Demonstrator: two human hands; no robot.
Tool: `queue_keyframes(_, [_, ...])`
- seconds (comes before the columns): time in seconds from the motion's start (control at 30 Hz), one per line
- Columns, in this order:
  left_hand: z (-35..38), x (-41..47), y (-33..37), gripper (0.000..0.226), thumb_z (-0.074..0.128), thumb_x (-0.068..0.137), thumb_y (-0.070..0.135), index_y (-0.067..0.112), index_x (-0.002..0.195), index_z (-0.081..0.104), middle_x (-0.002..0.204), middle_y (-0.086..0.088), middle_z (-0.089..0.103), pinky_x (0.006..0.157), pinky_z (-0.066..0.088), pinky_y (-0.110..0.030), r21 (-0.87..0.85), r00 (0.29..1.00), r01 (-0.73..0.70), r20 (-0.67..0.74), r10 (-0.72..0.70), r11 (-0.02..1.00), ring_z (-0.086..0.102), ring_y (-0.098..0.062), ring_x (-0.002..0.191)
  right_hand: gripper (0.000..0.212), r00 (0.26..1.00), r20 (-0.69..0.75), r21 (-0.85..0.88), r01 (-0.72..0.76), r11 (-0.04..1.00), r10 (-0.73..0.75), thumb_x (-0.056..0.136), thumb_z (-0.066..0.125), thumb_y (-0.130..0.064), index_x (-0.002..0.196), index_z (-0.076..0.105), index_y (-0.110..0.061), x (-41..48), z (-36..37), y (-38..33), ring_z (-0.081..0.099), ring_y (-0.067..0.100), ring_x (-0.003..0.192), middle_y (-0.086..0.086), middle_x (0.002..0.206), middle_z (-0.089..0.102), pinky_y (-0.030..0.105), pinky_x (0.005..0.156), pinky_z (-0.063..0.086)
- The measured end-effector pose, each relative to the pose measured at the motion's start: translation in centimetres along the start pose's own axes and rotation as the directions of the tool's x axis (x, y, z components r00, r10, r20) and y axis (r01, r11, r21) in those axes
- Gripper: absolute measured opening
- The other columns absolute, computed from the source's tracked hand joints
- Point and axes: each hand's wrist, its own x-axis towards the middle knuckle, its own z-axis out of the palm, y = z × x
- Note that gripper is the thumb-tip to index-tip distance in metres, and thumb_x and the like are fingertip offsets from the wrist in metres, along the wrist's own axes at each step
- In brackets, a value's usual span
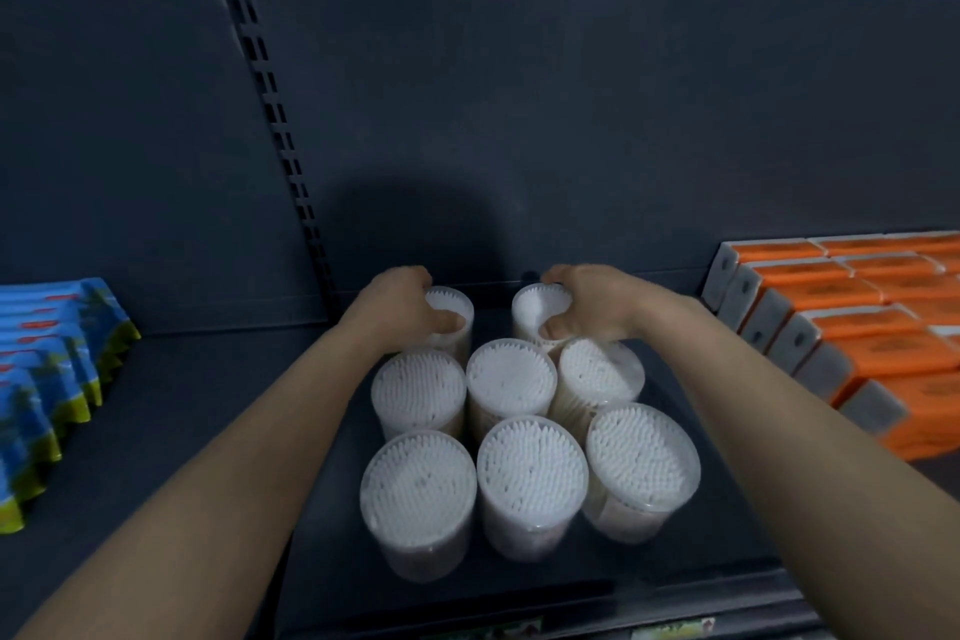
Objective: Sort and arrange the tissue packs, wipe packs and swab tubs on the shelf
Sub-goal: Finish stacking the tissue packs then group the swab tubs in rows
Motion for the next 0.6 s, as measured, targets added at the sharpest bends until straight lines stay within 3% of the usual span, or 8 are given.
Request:
queue_keyframes(0.17, [0.4,0.7,0.4,0.074,0.072,0.076,0.041,0.009,0.135,0.042,0.137,-0.008,0.045,0.096,0.04,-0.028,0.015,0.997,-0.015,0.074,0.014,1.0,0.046,-0.02,0.12,0.081,0.996,0.064,-0.028,0.058,0.998,-0.056,0.084,0.063,-0.04,0.149,0.018,-0.019,0.4,-0.3,0.5,0.032,0.02,0.137,0.002,0.152,0.03,0.03,0.107,0.032])
queue_keyframes(0.3, [0.8,0.9,0.3,0.078,0.07,0.075,0.047,0.012,0.137,0.04,0.14,-0.009,0.04,0.095,0.04,-0.028,0.027,0.996,-0.011,0.088,0.009,1.0,0.045,-0.02,0.12,0.083,0.995,0.072,-0.024,0.07,0.997,-0.068,0.081,0.065,-0.048,0.148,0.024,-0.02,0.5,-0.4,0.6,0.036,0.021,0.135,0.001,0.15,0.034,0.032,0.106,0.035])
queue_keyframes(0.6, [1.4,0.6,0.1,0.076,0.069,0.074,0.05,0.014,0.136,0.042,0.138,-0.007,0.043,0.087,0.038,-0.024,-0.012,0.998,0.018,0.056,-0.018,1.0,0.047,-0.018,0.118,0.084,0.987,0.117,0.0,0.11,0.994,-0.11,0.079,0.065,-0.039,0.149,0.019,-0.028,0.7,-0.4,0.8,0.03,0.016,0.139,-0.008,0.154,0.026,0.03,0.11,0.031])
